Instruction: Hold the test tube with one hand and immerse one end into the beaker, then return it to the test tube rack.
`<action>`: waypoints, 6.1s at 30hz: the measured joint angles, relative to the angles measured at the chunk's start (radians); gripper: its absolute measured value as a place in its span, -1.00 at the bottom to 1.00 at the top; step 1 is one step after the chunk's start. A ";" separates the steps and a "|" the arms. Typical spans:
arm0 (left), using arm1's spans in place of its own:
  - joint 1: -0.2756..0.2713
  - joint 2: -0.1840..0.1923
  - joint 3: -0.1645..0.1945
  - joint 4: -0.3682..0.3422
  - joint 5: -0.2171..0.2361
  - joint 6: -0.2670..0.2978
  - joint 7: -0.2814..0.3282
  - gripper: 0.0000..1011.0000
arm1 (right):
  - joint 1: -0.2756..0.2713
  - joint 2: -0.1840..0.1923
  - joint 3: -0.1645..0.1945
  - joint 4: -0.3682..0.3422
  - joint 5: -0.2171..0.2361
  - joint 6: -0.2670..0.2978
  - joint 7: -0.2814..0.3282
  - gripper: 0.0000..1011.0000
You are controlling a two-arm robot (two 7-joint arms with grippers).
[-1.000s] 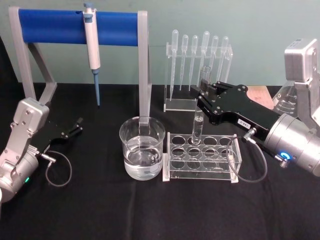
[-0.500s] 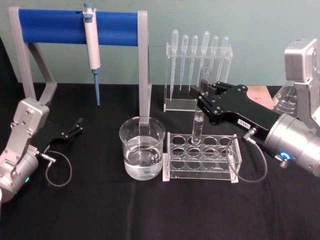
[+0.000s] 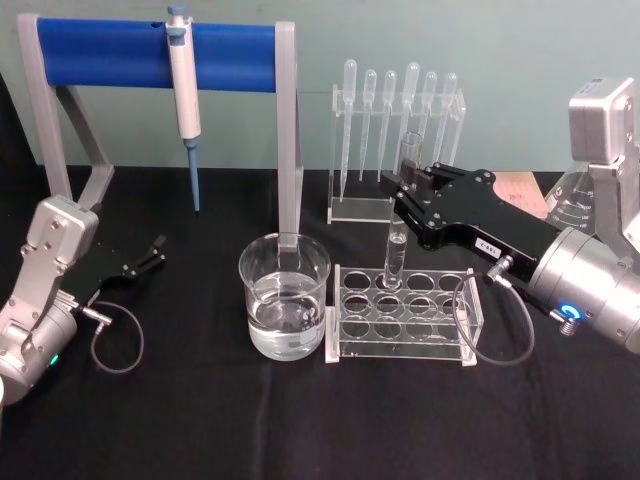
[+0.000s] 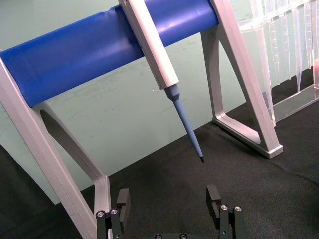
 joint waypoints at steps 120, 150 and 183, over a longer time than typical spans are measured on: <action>0.000 0.000 0.000 0.000 0.000 0.000 0.000 0.98 | 0.214 -0.159 -0.179 0.156 -0.068 -0.027 0.064 -0.56; 0.000 0.000 0.000 0.000 0.000 0.000 0.000 0.98 | 0.166 -0.261 -0.205 0.445 -0.159 -0.250 0.127 -0.56; 0.000 0.000 0.000 0.000 0.000 0.000 0.000 0.98 | 0.169 -0.259 -0.207 0.443 -0.157 -0.247 0.123 -0.56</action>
